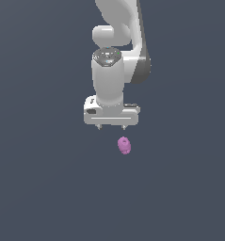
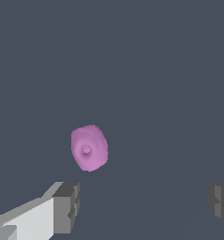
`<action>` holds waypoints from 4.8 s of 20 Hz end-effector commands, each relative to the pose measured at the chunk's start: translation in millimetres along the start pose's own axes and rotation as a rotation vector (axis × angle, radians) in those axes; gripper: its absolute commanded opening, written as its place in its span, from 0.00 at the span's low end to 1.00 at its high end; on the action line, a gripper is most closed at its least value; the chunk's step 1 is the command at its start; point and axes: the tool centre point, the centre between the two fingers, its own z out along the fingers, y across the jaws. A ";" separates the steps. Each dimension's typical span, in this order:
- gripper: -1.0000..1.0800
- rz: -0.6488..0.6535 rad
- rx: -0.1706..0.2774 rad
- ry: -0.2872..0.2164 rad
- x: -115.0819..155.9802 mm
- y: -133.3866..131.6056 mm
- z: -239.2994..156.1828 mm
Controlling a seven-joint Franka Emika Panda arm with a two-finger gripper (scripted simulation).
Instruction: Pick up the object and move it to a goal position.
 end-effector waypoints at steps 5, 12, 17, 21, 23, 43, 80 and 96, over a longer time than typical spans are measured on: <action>0.96 -0.003 0.000 -0.011 -1.9 -5.3 1.9; 0.96 -0.013 -0.001 -0.035 -6.0 -17.4 6.8; 0.96 -0.016 -0.002 -0.034 -5.7 -17.5 7.7; 0.96 -0.056 -0.007 -0.034 -4.0 -23.1 18.8; 0.96 -0.088 -0.011 -0.034 -2.8 -27.8 27.9; 0.96 -0.308 -0.030 -0.034 -0.8 -61.3 96.9; 0.00 -0.314 -0.030 -0.033 24.9 -54.2 101.2; 0.00 -0.314 -0.030 -0.033 97.1 -37.9 -3.2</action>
